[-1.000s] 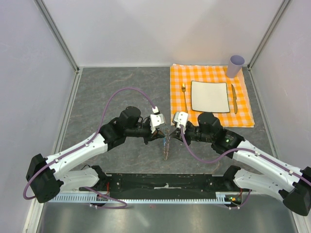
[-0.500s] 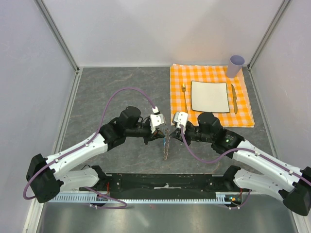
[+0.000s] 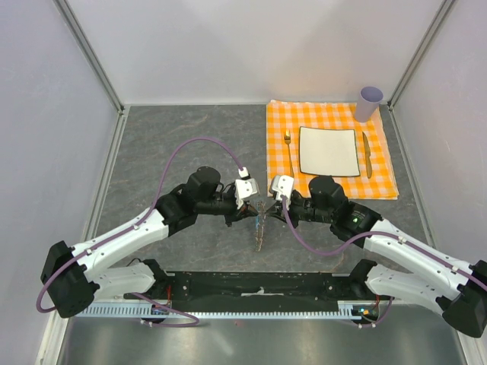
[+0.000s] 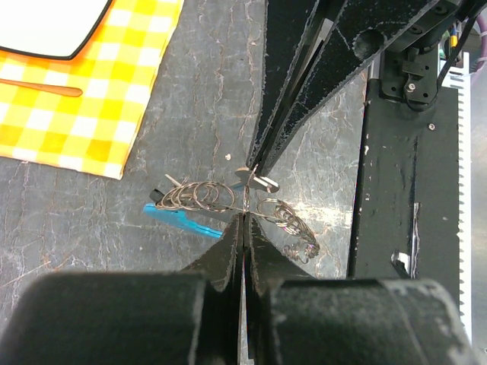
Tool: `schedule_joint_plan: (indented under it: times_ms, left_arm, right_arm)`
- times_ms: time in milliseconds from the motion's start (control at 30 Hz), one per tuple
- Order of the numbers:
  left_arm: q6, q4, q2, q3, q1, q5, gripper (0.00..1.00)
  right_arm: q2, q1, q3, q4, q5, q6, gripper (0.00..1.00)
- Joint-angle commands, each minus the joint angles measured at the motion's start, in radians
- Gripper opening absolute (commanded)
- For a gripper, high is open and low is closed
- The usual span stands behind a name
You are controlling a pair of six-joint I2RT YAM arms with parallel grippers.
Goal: Put the keys on the keyring
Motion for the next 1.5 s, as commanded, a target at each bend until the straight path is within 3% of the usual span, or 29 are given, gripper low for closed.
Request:
schedule_joint_plan:
  times_ms: [0,733,1467]
  left_arm:
    - [-0.03,0.082,-0.03,-0.002,-0.005,0.053,0.02]
    - [-0.039,0.102,-0.048,-0.01,-0.002,0.051,0.02]
    - [-0.01,0.082,-0.055,-0.022,-0.004,0.021,0.02]
  right_arm:
    - [0.006,0.005,0.0,0.039,-0.042,-0.004,0.0]
    - [0.017,0.005,-0.003,0.049,-0.088,-0.004,0.0]
    - [-0.039,0.005,0.002,0.007,0.038,-0.015,0.0]
